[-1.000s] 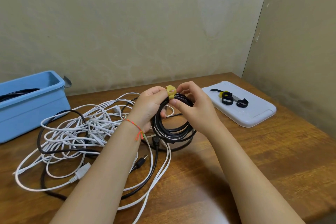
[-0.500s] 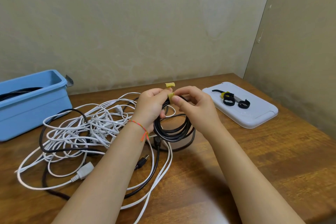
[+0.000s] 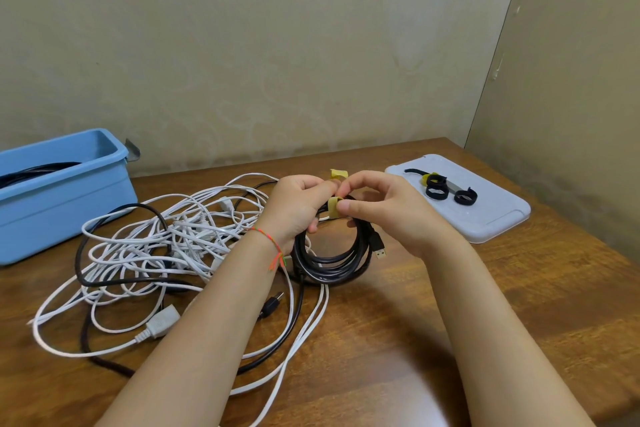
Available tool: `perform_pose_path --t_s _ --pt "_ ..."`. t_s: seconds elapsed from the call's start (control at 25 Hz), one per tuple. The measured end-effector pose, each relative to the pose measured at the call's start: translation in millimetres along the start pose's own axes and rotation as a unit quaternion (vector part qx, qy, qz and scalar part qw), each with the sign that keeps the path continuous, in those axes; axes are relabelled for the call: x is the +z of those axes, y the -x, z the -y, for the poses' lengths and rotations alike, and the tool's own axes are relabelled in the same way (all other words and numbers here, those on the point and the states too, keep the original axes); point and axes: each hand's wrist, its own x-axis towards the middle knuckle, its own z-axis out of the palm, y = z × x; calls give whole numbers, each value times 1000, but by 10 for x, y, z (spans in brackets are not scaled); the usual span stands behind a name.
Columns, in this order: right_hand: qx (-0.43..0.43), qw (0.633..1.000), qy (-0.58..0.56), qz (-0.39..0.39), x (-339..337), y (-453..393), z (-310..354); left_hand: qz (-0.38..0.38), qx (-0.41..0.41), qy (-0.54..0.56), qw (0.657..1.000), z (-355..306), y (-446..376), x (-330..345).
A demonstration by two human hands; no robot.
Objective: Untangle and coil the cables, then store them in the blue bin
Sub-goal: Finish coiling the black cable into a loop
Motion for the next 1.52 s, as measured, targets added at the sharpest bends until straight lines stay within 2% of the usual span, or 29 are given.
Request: perform_pose_path --t_s 0.2,0.4,0.6,0.72,0.92,1.16,1.28,1.36,1.44,1.52 --pt "31 999 -24 2 -58 15 19 9 7 -36 999 -2 24 17" --pt "15 999 -35 -18 -89 23 20 20 22 -46 998 -35 41 2" --pt "-82 990 20 -114 -1 -7 16 58 16 -24 998 -53 55 -4" --pt "-100 984 40 -142 63 -32 -3 74 13 16 997 -78 70 -3" --pt "-48 991 53 -116 -6 -20 -2 43 -24 20 999 -50 49 38" --pt "-24 996 35 -81 -68 -3 12 67 -75 104 989 -76 63 34" --pt "-19 998 28 -52 -46 22 40 24 -84 116 989 -78 44 11" --pt "-24 997 77 -21 10 16 43 -12 -76 105 992 -71 26 -3" --pt "-44 985 161 -43 102 -19 5 -34 -65 90 993 -64 10 -3" --pt "-61 981 172 -72 173 -43 -11 -46 -60 68 995 -48 -4 -1"
